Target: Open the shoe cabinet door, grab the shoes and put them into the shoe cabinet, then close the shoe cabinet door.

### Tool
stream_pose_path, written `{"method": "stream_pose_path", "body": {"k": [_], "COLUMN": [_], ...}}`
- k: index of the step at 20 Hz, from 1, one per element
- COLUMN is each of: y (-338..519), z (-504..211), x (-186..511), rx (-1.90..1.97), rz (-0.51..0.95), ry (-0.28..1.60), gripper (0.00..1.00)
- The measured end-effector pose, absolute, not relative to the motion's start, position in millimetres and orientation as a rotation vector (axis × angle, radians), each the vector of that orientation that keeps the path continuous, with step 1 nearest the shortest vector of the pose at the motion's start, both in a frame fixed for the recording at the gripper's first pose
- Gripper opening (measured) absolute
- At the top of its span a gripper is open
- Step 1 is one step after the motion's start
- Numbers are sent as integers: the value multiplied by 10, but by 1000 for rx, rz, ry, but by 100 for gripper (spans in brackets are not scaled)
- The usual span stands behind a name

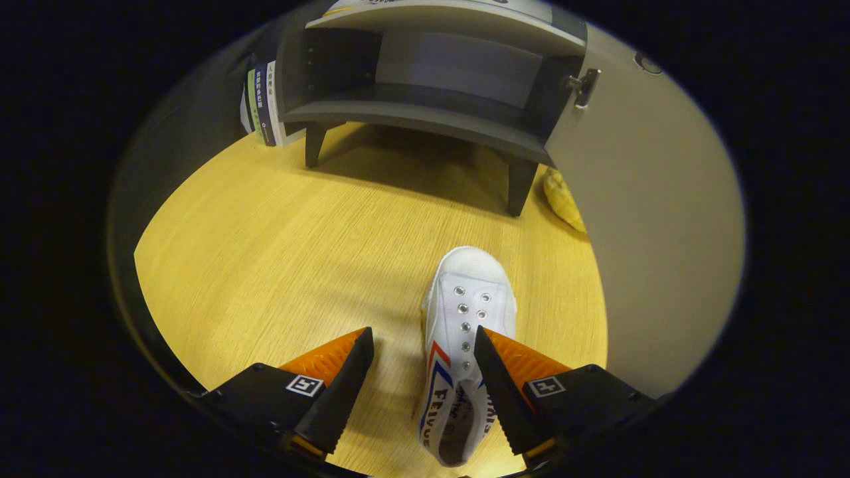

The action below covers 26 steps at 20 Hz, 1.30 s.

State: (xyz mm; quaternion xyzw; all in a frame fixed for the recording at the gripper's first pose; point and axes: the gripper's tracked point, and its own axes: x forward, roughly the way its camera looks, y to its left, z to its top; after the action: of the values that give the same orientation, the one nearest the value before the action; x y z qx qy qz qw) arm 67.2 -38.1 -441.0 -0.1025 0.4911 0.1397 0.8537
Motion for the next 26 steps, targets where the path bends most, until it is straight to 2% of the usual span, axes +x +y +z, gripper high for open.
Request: {"method": "stream_pose_path", "body": {"k": [4, 6, 11, 12, 13, 14, 15, 17, 26], "y": [-438, -562, -505, -512, -501, -500, -489, -493, -266], "z": [-4547, -4541, -4593, -4634, -4584, -4577, -4580, -4565, -4007], "x": [694, 767, 757, 775, 745, 740, 744, 738, 771], "rx": [-252, -319, -283, -262, -249, -238, -240, -248, -210], "rz": [280, 234, 242, 239, 240, 234, 236, 228, 257], "ry": [1049, 1038, 1046, 1056, 1063, 1065, 1069, 1075, 976], "gripper": [87, 67, 18, 18, 10, 10, 4, 2, 1]}}
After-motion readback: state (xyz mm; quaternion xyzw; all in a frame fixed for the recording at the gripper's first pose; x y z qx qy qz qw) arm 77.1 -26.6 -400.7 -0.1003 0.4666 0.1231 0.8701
